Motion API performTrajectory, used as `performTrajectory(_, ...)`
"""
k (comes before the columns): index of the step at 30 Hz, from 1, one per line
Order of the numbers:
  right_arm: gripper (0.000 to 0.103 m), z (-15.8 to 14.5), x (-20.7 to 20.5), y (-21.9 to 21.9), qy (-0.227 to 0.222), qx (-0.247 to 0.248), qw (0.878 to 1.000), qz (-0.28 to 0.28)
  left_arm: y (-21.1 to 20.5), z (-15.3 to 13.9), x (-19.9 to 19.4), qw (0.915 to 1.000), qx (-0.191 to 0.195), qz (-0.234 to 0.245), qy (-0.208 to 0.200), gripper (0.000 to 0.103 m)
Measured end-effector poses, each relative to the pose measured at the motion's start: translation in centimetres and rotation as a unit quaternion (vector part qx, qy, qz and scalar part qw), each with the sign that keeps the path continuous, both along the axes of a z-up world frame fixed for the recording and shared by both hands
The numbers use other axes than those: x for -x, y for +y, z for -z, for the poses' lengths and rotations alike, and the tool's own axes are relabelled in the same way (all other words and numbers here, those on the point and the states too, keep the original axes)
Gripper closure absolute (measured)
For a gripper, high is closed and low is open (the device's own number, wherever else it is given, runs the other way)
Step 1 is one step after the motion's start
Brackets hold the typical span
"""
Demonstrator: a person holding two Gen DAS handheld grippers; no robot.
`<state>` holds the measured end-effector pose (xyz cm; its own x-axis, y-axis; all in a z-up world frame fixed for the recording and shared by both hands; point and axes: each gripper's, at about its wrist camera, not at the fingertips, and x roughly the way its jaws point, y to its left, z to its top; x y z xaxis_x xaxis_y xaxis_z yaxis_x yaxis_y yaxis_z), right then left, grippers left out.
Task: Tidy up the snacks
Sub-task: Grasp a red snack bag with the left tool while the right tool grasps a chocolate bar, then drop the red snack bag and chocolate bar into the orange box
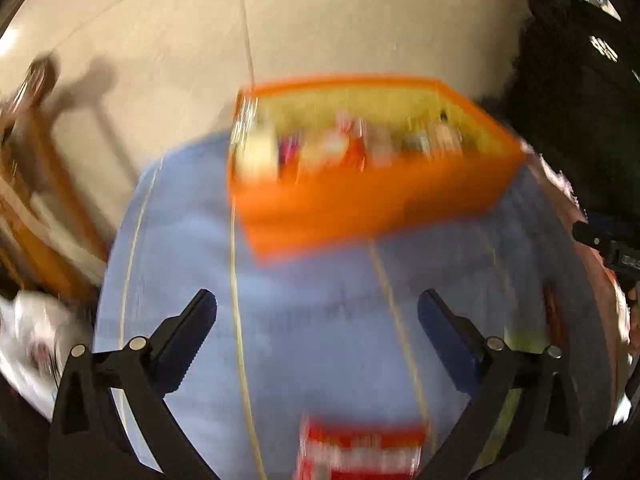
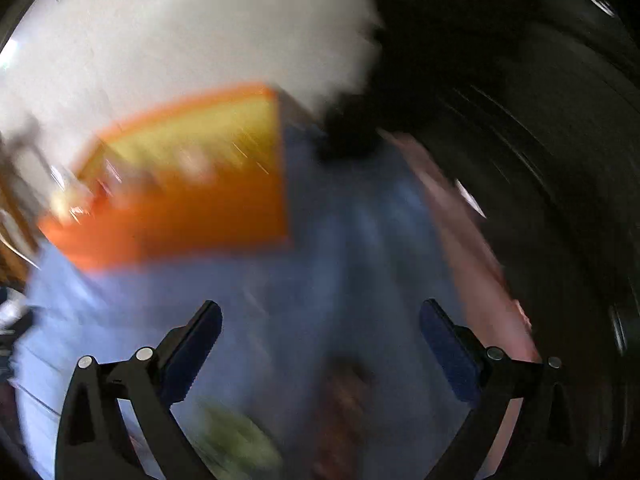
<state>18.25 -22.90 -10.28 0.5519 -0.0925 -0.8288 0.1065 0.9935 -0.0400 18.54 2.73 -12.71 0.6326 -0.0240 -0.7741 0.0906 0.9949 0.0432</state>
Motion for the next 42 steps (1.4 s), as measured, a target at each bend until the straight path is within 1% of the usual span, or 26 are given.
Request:
performTrajectory(1, 0.004, 1.8, 1.8, -0.9, 0.024, -0.009, 1.000, 0.013, 0.0, 1.8, 2.5, 0.9999, -0.008, 0.002, 0.014, 0.004)
performTrajectory(3, 0.004, 4.6, 3.8, -1.8, 0.056, -0.031, 0.998, 0.028, -0.2, 3.7, 4.9, 0.9994, -0.020, 0.013, 0.027, 0.004)
performTrajectory(4, 0.004, 5.3, 4.3, -1.9, 0.058, -0.035, 0.997, 0.033, -0.6, 5.2, 6.4, 0.9990, -0.018, 0.022, 0.033, 0.004)
performTrajectory(5, 0.004, 5.8, 4.6, -2.1, 0.051, -0.038, 0.997, 0.039, -0.5, 5.7, 7.3, 0.9989, -0.010, 0.029, 0.035, 0.004)
performTrajectory(7, 0.004, 6.5, 4.8, -2.2, 0.030, -0.036, 0.998, 0.049, -0.7, 7.2, 8.1, 0.9987, 0.004, 0.030, 0.042, 0.004)
performTrajectory(9, 0.004, 7.2, 4.4, -1.5, 0.021, -0.025, 0.999, 0.033, -0.6, 8.3, 8.2, 0.9986, 0.015, 0.029, 0.042, 0.004)
performTrajectory(11, 0.004, 7.9, 4.2, -0.5, 0.012, 0.004, 1.000, 0.012, -0.9, 9.7, 8.1, 0.9964, 0.030, 0.043, 0.067, 0.004)
performTrajectory(12, 0.004, 8.2, 4.1, -0.3, 0.010, 0.013, 1.000, 0.008, -1.0, 10.2, 8.0, 0.9958, 0.027, 0.046, 0.075, 0.004)
performTrajectory(13, 0.004, 8.7, 4.0, -0.2, 0.016, 0.017, 1.000, 0.009, -1.3, 11.0, 7.7, 0.9953, 0.012, 0.047, 0.084, 0.004)
performTrajectory(15, 0.004, 9.6, 3.9, -0.7, 0.032, -0.007, 0.999, 0.019, -1.7, 11.7, 7.7, 0.9967, 0.009, 0.048, 0.066, 0.004)
performTrajectory(16, 0.011, 9.7, 3.7, -0.9, 0.037, -0.019, 0.999, 0.023, -2.1, 12.0, 7.8, 0.9970, -0.005, 0.048, 0.061, 0.004)
performTrajectory(17, 0.015, 9.8, 3.9, -1.1, 0.039, -0.029, 0.998, 0.028, -2.2, 12.0, 7.7, 0.9971, -0.006, 0.048, 0.060, 0.007)
performTrajectory(18, 0.032, 9.5, 4.2, -0.9, 0.031, -0.022, 0.999, 0.027, -2.1, 12.0, 7.7, 0.9969, 0.001, 0.044, 0.064, 0.008)
performTrajectory(19, 0.052, 9.2, 4.5, -0.7, 0.028, -0.024, 0.999, 0.017, -2.2, 11.8, 7.6, 0.9967, 0.000, 0.046, 0.066, 0.015)
performTrajectory(20, 0.062, 9.0, 4.7, -0.4, 0.030, -0.027, 0.999, 0.012, -2.3, 11.6, 7.6, 0.9964, 0.000, 0.053, 0.066, 0.020)
performTrajectory(21, 0.079, 8.7, 4.8, -0.1, 0.037, -0.035, 0.999, 0.003, -2.4, 11.4, 7.8, 0.9958, -0.001, 0.060, 0.068, 0.027)
performTrajectory(23, 0.079, 8.1, 5.0, 0.1, 0.041, -0.051, 0.998, 0.001, -2.3, 10.9, 8.0, 0.9932, 0.024, 0.074, 0.087, 0.028)
performTrajectory(25, 0.079, 7.3, 5.4, 0.4, 0.033, -0.053, 0.998, -0.002, -1.9, 10.0, 8.1, 0.9924, 0.054, 0.064, 0.090, 0.028)
performTrajectory(27, 0.079, 6.2, 5.6, 0.5, 0.024, -0.060, 0.998, -0.006, -1.8, 8.6, 8.6, 0.9937, 0.059, 0.063, 0.072, 0.028)
performTrajectory(29, 0.079, 5.0, 5.9, 0.6, 0.018, -0.058, 0.998, -0.008, -1.8, 6.2, 8.8, 0.9958, 0.050, 0.061, 0.045, 0.028)
performTrajectory(32, 0.079, 1.8, 6.0, 0.4, -0.016, -0.077, 0.997, -0.016, -1.5, 2.6, 8.3, 0.9971, 0.048, 0.058, 0.013, 0.028)
performTrajectory(35, 0.079, -2.0, 4.7, 0.9, -0.059, -0.075, 0.995, -0.027, -1.2, -1.5, 6.0, 0.9974, 0.045, 0.051, -0.024, 0.028)
performTrajectory(36, 0.079, -3.2, 3.7, 1.1, -0.067, -0.080, 0.994, -0.026, -1.2, -2.9, 4.8, 0.9975, 0.034, 0.048, -0.039, 0.028)
performTrajectory(39, 0.079, -5.7, 0.7, 1.4, -0.084, -0.131, 0.987, -0.032, -0.8, -5.5, 1.6, 0.9973, 0.012, 0.039, -0.061, 0.028)
performTrajectory(40, 0.079, -6.6, -0.4, 2.0, -0.095, -0.127, 0.986, -0.042, -0.4, -6.4, -0.2, 0.9973, 0.006, 0.029, -0.067, 0.028)
performTrajectory(42, 0.079, -7.8, -2.4, 2.6, -0.113, -0.133, 0.983, -0.063, 0.4, -7.8, -3.2, 0.9973, 0.014, 0.011, -0.071, 0.028)
